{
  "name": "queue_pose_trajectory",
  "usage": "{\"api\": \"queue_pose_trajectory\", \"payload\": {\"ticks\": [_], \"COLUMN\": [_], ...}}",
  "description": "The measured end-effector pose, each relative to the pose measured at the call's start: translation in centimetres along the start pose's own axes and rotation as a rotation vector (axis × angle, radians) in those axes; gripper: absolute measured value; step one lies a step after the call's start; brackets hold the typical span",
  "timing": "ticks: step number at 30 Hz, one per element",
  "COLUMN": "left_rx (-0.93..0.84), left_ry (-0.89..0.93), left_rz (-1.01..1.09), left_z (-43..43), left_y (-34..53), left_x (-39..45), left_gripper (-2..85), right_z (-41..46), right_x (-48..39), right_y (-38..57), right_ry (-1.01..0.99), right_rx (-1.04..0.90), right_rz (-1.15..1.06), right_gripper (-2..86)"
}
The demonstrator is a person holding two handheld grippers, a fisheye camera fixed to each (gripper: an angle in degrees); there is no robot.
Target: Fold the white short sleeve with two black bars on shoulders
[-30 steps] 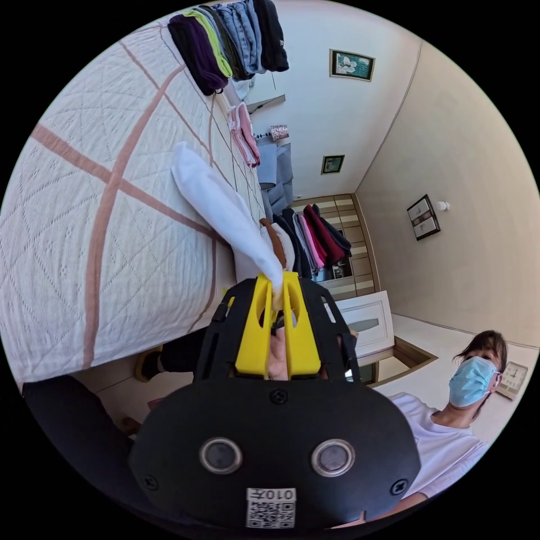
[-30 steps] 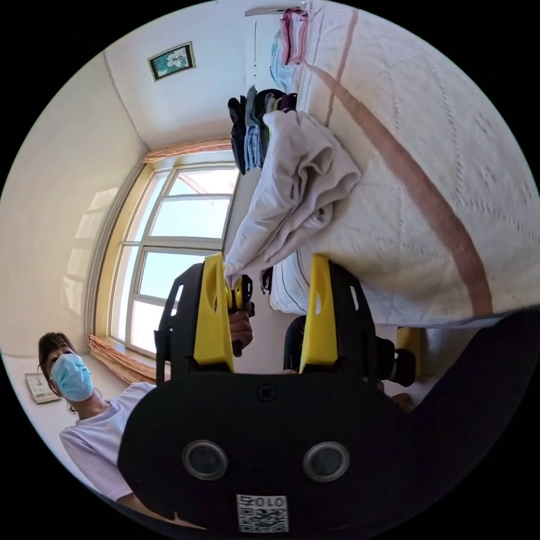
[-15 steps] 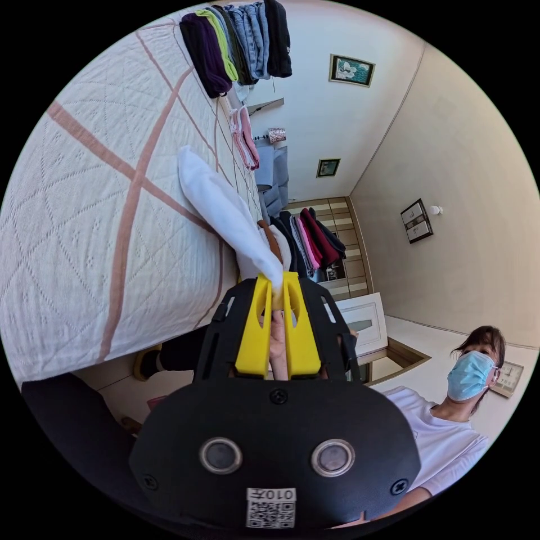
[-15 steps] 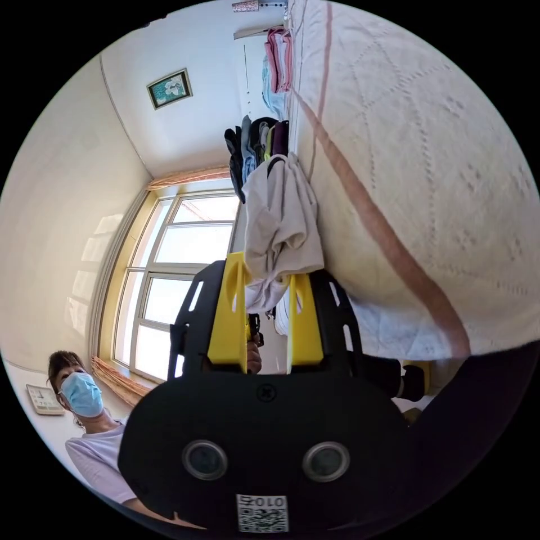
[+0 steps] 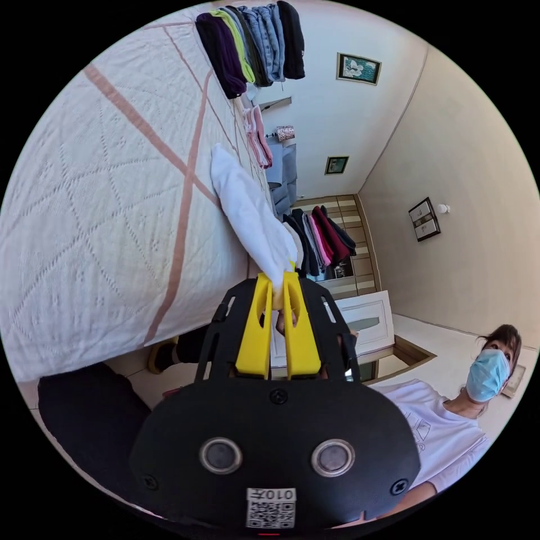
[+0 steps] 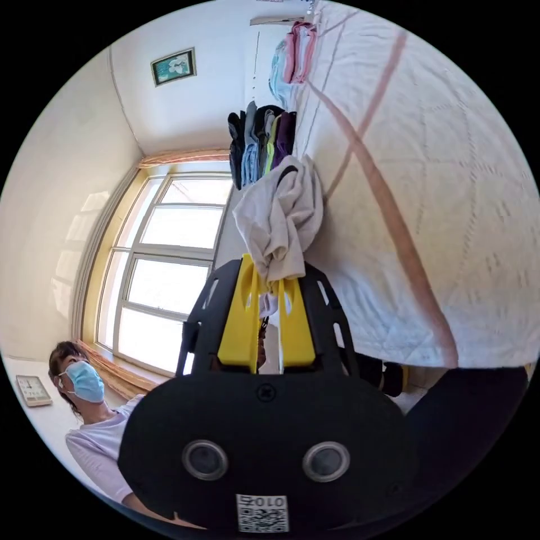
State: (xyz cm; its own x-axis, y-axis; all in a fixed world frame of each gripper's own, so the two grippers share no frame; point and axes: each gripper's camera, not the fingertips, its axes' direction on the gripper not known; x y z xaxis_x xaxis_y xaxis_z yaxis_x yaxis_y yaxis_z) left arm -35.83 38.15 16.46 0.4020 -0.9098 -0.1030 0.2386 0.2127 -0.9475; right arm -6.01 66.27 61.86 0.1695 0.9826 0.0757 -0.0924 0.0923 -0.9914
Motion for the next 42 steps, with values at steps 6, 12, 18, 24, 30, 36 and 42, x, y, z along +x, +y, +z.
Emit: {"api": "queue_pose_trajectory", "payload": {"ticks": [6,12,18,24,30,36,42], "left_rx": [0.001,0.004,0.066,0.080,0.080,0.117,0.060], "left_ry": [0.026,-0.060,-0.174,-0.306,-0.516,-0.430,-0.374], "left_rz": [0.213,0.368,0.261,0.294,-0.048,-0.276,-0.168], "left_z": [-8.7,-23.0,-39.5,-55.6,-65.6,-67.2,-68.4], "left_y": [-1.5,-0.3,-4.8,-14.9,-18.4,-16.1,-17.0], "left_x": [7.6,16.0,16.4,21.3,13.0,0.6,2.5], "left_gripper": [4.9,5.0,4.9,4.6,4.2,4.1,4.2], "right_z": [5.3,16.4,35.2,52.4,65.7,69.8,70.3], "right_x": [-11.4,-19.1,-19.0,-27.6,-23.6,-12.6,-15.2], "right_y": [-1.7,-0.2,-3.1,-7.9,-4.3,-0.1,0.3], "right_ry": [0.000,-0.103,-0.176,-0.249,-0.048,-0.011,-0.049], "right_rx": [-0.166,-0.337,-0.482,-0.394,-0.312,-0.372,-0.395], "right_rz": [-0.265,-0.387,-0.244,-0.422,-0.328,0.013,0.051], "right_gripper": [6.3,6.3,6.3,6.5,6.8,6.7,7.0]}}
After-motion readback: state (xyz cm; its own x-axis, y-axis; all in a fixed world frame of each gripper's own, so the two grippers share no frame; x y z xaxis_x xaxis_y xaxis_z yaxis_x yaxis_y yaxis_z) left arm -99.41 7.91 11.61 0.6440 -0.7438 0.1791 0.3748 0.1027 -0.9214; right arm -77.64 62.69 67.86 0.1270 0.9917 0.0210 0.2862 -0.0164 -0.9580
